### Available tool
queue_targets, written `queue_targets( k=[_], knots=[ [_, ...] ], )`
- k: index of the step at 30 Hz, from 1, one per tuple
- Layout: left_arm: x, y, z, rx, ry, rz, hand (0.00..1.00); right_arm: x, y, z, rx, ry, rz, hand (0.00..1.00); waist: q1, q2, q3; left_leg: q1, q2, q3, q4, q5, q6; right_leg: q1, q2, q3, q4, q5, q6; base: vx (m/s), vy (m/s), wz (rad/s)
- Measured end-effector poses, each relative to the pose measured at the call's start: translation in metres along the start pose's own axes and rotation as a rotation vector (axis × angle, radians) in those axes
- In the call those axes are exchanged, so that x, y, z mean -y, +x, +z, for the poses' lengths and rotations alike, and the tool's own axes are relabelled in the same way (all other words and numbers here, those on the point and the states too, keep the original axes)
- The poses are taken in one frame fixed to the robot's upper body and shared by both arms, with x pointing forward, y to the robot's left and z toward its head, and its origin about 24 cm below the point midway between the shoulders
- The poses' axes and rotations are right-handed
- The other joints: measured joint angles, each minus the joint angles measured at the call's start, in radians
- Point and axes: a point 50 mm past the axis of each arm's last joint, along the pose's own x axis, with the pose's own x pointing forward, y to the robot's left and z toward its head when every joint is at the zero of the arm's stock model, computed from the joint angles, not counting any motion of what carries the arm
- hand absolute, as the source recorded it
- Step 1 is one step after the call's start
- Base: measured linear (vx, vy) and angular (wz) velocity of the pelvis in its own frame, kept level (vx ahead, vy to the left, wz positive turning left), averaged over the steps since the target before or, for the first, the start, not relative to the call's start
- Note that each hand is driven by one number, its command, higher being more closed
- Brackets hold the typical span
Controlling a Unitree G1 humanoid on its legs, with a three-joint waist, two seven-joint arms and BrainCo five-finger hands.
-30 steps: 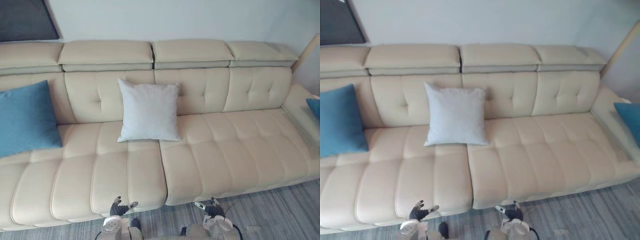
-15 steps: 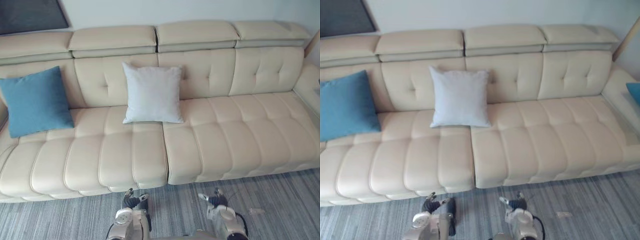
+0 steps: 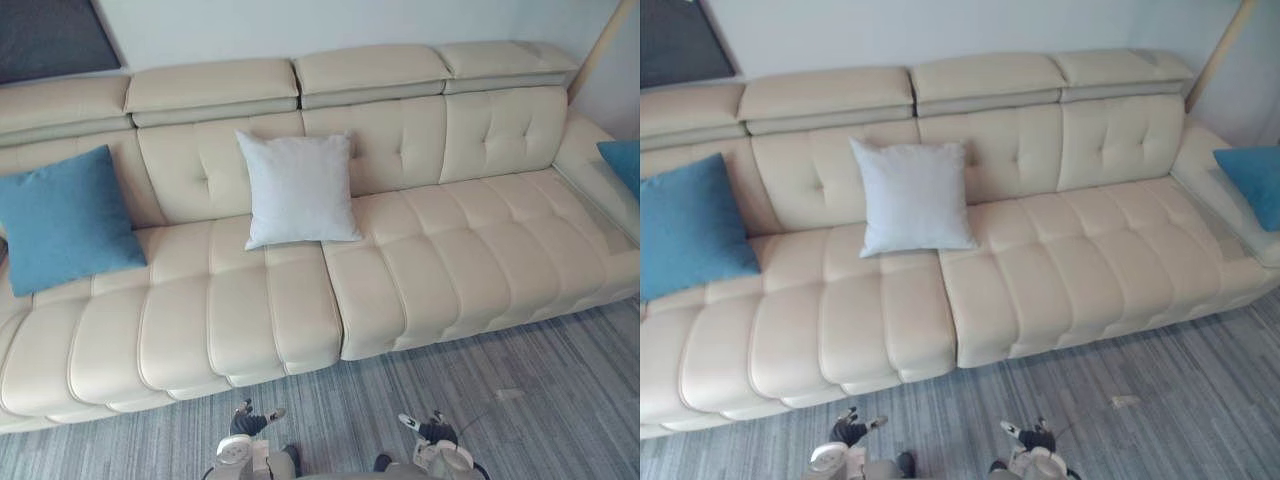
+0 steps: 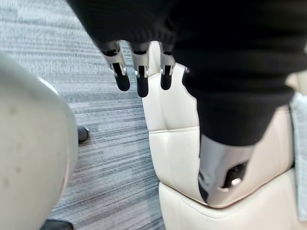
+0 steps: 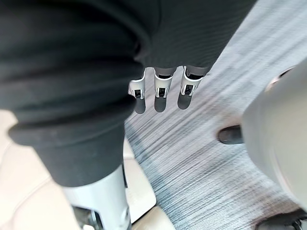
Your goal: Pick up cushions and gather them together orderly.
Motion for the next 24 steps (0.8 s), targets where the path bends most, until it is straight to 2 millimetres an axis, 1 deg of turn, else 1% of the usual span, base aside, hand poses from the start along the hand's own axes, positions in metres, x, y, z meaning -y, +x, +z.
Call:
queue_targets(
  k=[2, 3, 5, 6, 7, 8, 9, 10, 11, 12, 13, 14, 16, 17, 18, 19, 20, 21, 22, 23, 24],
  knots=[
    [-0.004, 0.000, -0.003, -0.009, 0.002, 0.011, 0.00, 0.002, 0.001, 0.001, -0.001, 0.034, -0.009, 0.00, 0.002, 0.001, -0.001, 0.027, 0.003, 0.046, -0.007, -0.015, -0.003, -0.001, 0.010, 0.045, -0.013, 0.011, 0.009, 0.08, 0.038, -0.57],
    [-0.005, 0.000, -0.003, -0.011, 0.005, 0.012, 0.00, 0.002, 0.001, 0.001, -0.001, 0.039, -0.010, 0.00, 0.002, 0.001, -0.001, 0.029, 0.004, 0.053, -0.006, -0.018, -0.003, -0.002, 0.013, 0.055, -0.017, 0.013, 0.007, 0.11, 0.041, -0.65],
    [-0.008, 0.000, -0.005, -0.019, 0.000, 0.025, 0.00, 0.002, 0.001, 0.003, 0.001, 0.048, -0.010, 0.00, 0.002, -0.002, 0.000, 0.037, 0.022, 0.109, 0.013, -0.043, -0.008, -0.026, 0.037, 0.121, -0.023, 0.025, 0.002, 0.09, 0.032, -0.84],
    [-0.009, 0.000, -0.005, -0.020, -0.003, 0.029, 0.00, 0.001, 0.001, 0.004, 0.003, 0.049, -0.009, 0.00, 0.002, -0.001, 0.000, 0.036, 0.024, 0.111, 0.017, -0.046, -0.004, -0.033, 0.041, 0.133, -0.025, 0.029, 0.002, 0.10, 0.016, -1.36],
    [-0.009, 0.000, -0.006, -0.024, -0.005, 0.031, 0.00, -0.002, 0.003, 0.010, 0.015, 0.048, -0.001, 0.00, 0.003, 0.003, 0.001, 0.034, 0.044, 0.148, 0.026, -0.065, -0.002, -0.063, 0.066, 0.134, -0.050, 0.076, -0.017, 0.11, 0.012, -1.46],
    [-0.009, 0.000, -0.006, -0.024, -0.006, 0.032, 0.00, -0.006, 0.005, 0.016, 0.023, 0.045, 0.007, 0.00, 0.004, 0.010, 0.001, 0.029, 0.063, 0.176, 0.022, -0.064, 0.000, -0.074, 0.078, 0.072, -0.075, 0.109, -0.048, 0.10, -0.014, -1.49],
    [-0.010, 0.000, -0.005, -0.022, -0.006, 0.033, 0.00, -0.008, 0.005, 0.019, 0.027, 0.042, 0.012, 0.00, 0.004, 0.021, 0.005, 0.023, 0.081, 0.209, 0.021, -0.062, 0.003, -0.075, 0.077, 0.012, -0.074, 0.104, -0.074, 0.08, -0.034, -1.34],
    [-0.008, 0.001, -0.001, -0.015, -0.004, 0.026, 0.00, -0.010, 0.008, 0.028, 0.040, 0.031, 0.016, 0.00, -0.001, 0.017, 0.006, 0.028, 0.102, 0.278, 0.027, -0.060, 0.003, -0.104, 0.049, -0.225, -0.018, 0.065, -0.124, 0.10, -0.052, -1.32],
    [-0.007, 0.003, 0.002, -0.007, 0.000, 0.023, 0.00, -0.005, 0.009, 0.030, 0.046, 0.026, 0.005, 0.00, 0.000, 0.027, 0.012, 0.038, 0.108, 0.316, 0.043, -0.059, 0.002, -0.101, 0.024, -0.380, 0.005, 0.054, -0.135, 0.11, -0.048, -1.48],
    [-0.007, 0.004, 0.007, 0.004, 0.001, 0.022, 0.00, -0.001, 0.010, 0.031, 0.052, 0.020, -0.007, 0.00, -0.001, 0.027, 0.013, 0.053, 0.111, 0.325, 0.044, -0.059, 0.002, -0.100, 0.021, -0.433, 0.023, 0.054, -0.135, 0.10, -0.059, -0.98],
    [-0.006, 0.004, 0.008, 0.008, 0.001, 0.021, 0.00, 0.001, 0.010, 0.033, 0.055, 0.017, -0.013, 0.00, -0.002, 0.032, 0.016, 0.062, 0.111, 0.325, 0.041, -0.059, 0.002, -0.095, 0.022, -0.451, 0.028, 0.053, -0.137, 0.15, -0.109, -0.91],
    [-0.003, 0.006, 0.016, 0.029, 0.012, 0.010, 0.00, 0.009, 0.011, 0.036, 0.066, 0.004, -0.032, 0.00, -0.006, 0.047, 0.025, 0.090, 0.107, 0.325, 0.031, -0.059, 0.002, -0.087, 0.030, -0.431, 0.031, 0.042, -0.131, 0.18, -0.112, -0.77],
    [0.000, 0.008, 0.024, 0.053, 0.035, -0.003, 0.00, 0.014, 0.012, 0.035, 0.062, 0.000, -0.045, 0.00, -0.012, 0.053, 0.028, 0.106, 0.118, 0.324, 0.043, -0.059, 0.002, -0.085, 0.043, -0.402, 0.031, 0.029, -0.127, 0.16, -0.096, -0.63],
    [0.000, 0.008, 0.025, 0.059, 0.042, -0.005, 0.00, 0.014, 0.012, 0.034, 0.060, 0.000, -0.045, 0.00, -0.013, 0.051, 0.030, 0.105, 0.123, 0.324, 0.060, -0.059, 0.002, -0.083, 0.046, -0.398, 0.032, 0.021, -0.127, 0.10, -0.093, -0.30],
    [-0.001, 0.009, 0.028, 0.070, 0.053, -0.005, 0.00, 0.014, 0.011, 0.030, 0.045, 0.000, -0.046, 0.00, -0.021, 0.040, 0.041, 0.077, 0.151, 0.311, 0.163, -0.059, 0.002, -0.064, 0.054, -0.392, 0.032, 0.004, -0.126, 0.08, -0.104, -0.15],
    [-0.001, 0.009, 0.029, 0.072, 0.060, -0.003, 0.00, 0.015, 0.010, 0.021, 0.021, 0.006, -0.050, 0.00, -0.036, 0.033, 0.065, 0.030, 0.199, 0.270, 0.350, -0.054, 0.010, -0.019, 0.069, -0.388, 0.020, -0.011, -0.130, 0.10, -0.129, -0.12],
    [-0.001, 0.009, 0.029, 0.073, 0.062, -0.003, 0.00, 0.015, 0.010, 0.020, 0.014, 0.011, -0.052, 0.00, -0.036, 0.036, 0.074, 0.009, 0.221, 0.249, 0.425, -0.043, 0.028, 0.001, 0.081, -0.386, 0.018, -0.017, -0.132, 0.13, -0.126, -0.36],
    [-0.004, 0.007, 0.022, 0.054, 0.060, 0.006, 0.00, 0.014, 0.008, 0.015, 0.002, 0.020, -0.059, 0.00, -0.028, 0.026, 0.092, -0.084, 0.265, 0.162, 0.655, 0.021, 0.093, 0.046, 0.101, -0.348, 0.017, -0.049, -0.146, 0.12, -0.066, -0.43],
    [-0.005, 0.007, 0.020, 0.048, 0.060, 0.006, 0.00, 0.012, 0.008, 0.014, 0.000, 0.026, -0.057, 0.00, -0.023, 0.023, 0.096, -0.099, 0.261, 0.140, 0.683, 0.009, 0.083, 0.055, 0.101, -0.337, 0.019, -0.064, -0.155, 0.16, -0.036, -0.63],
    [-0.006, 0.007, 0.024, 0.064, 0.054, 0.009, 0.00, 0.010, 0.007, 0.014, 0.005, 0.049, -0.060, 0.00, -0.012, 0.016, 0.104, -0.155, 0.233, 0.091, 0.712, -0.054, 0.060, 0.061, 0.101, -0.305, 0.028, -0.084, -0.154, 0.12, 0.016, -0.46],
    [-0.005, 0.007, 0.027, 0.074, 0.052, 0.009, 0.00, 0.009, 0.007, 0.015, 0.012, 0.052, -0.062, 0.00, -0.008, 0.013, 0.108, -0.183, 0.210, 0.070, 0.706, -0.078, 0.054, 0.064, 0.099, -0.292, 0.031, -0.088, -0.153, 0.18, 0.025, -0.66]
  ],
)
